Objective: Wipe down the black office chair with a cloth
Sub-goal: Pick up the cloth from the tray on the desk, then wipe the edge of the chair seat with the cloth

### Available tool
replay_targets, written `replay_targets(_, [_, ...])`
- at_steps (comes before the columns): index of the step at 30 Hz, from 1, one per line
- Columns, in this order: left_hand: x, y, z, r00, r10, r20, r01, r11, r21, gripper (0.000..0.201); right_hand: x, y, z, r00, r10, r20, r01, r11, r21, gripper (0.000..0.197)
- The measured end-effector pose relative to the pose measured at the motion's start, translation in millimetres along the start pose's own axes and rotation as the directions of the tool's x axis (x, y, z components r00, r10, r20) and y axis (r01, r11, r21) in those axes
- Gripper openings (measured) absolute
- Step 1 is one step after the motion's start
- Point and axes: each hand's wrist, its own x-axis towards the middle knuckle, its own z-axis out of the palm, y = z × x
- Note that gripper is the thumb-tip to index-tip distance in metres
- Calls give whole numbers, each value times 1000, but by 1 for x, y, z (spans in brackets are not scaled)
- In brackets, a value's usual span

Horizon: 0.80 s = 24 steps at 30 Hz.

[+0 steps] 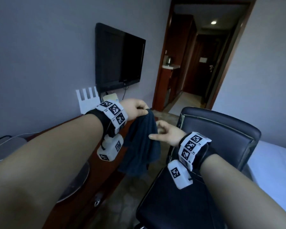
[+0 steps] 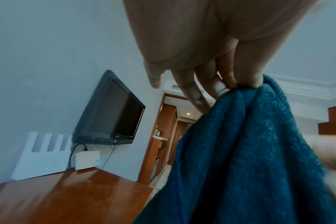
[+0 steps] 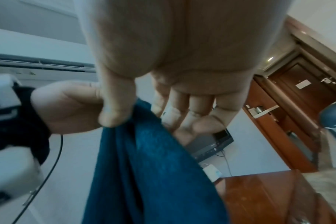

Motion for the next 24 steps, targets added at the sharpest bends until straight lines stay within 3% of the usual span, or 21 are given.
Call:
replay_targets(5, [9,52,21,996,-19,-86,31,991,132,16,-49,23,-44,981,-9,-195,33,993,116,10])
replay_targets(8, [15,57,45,996,-82,-19,84,990,117,13,-69,29,-69,932,-82,-353,114,991,72,12])
replay_targets(10, [20,60,67,996,-86,34,84,994,76,9,-75,37,-78,921,-93,-379,142,984,105,13])
replay_targets(13, [27,74,96,998,-42,47,44,998,-40,5,-82,54,-82,932,17,-363,107,942,318,15])
replay_targets(15, [31,83,111,998,-22,57,28,994,-107,6,-85,68,-86,908,115,-404,76,901,428,16])
replay_targets(19, [44,88,135,983,47,176,-17,985,-172,11,-92,89,-97,831,273,-484,-35,895,445,14])
replay_targets(22, [53,89,153,963,87,254,-41,982,-182,17,-100,100,-104,759,406,-509,-78,832,549,10])
replay_targets(24, [61,91,164,950,108,293,-53,980,-190,17,-104,110,-109,680,512,-524,-189,814,550,21])
